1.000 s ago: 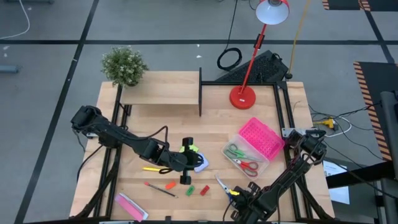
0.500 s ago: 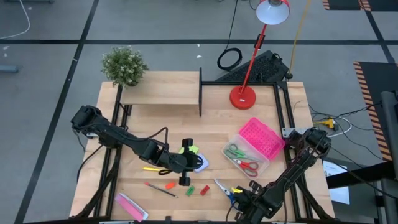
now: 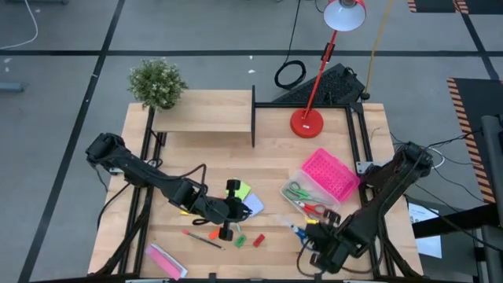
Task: Pack school essentials
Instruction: Put the blue scissors into the pink supply box
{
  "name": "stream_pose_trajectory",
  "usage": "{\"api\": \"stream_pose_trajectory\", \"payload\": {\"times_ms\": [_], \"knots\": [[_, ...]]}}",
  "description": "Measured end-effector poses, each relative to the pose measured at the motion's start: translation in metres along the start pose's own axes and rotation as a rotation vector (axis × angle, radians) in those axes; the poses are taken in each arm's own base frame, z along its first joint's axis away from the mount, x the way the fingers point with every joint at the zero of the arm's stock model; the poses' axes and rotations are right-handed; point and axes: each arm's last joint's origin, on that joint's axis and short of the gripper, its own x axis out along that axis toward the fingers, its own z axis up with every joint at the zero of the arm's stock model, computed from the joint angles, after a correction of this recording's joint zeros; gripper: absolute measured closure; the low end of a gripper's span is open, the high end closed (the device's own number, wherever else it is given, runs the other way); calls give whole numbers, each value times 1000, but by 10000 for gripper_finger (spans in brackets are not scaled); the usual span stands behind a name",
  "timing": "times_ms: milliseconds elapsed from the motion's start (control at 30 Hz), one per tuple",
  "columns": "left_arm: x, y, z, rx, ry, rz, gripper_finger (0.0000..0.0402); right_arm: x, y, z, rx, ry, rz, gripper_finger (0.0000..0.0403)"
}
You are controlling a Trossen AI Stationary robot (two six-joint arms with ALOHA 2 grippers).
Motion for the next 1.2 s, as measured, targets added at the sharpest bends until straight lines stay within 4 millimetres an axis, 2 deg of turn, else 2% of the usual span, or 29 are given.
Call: {"api": "stream_pose_trajectory", "payload": {"times_ms": [200,367,567,900,1200], "knots": [[-10,6,1,8,10,10,376,-27,-29,11,-30,16,-70,321],[-14,10,-1,32,46,18,376,-39,-47,18,-49,23,-101,321],[-12,17,-3,76,66,34,376,-34,-64,19,-93,39,-135,321],[-7,38,-3,94,80,67,376,-16,-87,9,-78,117,-169,321],[-3,54,-5,73,111,48,376,-22,-91,10,-107,117,-119,321]]}}
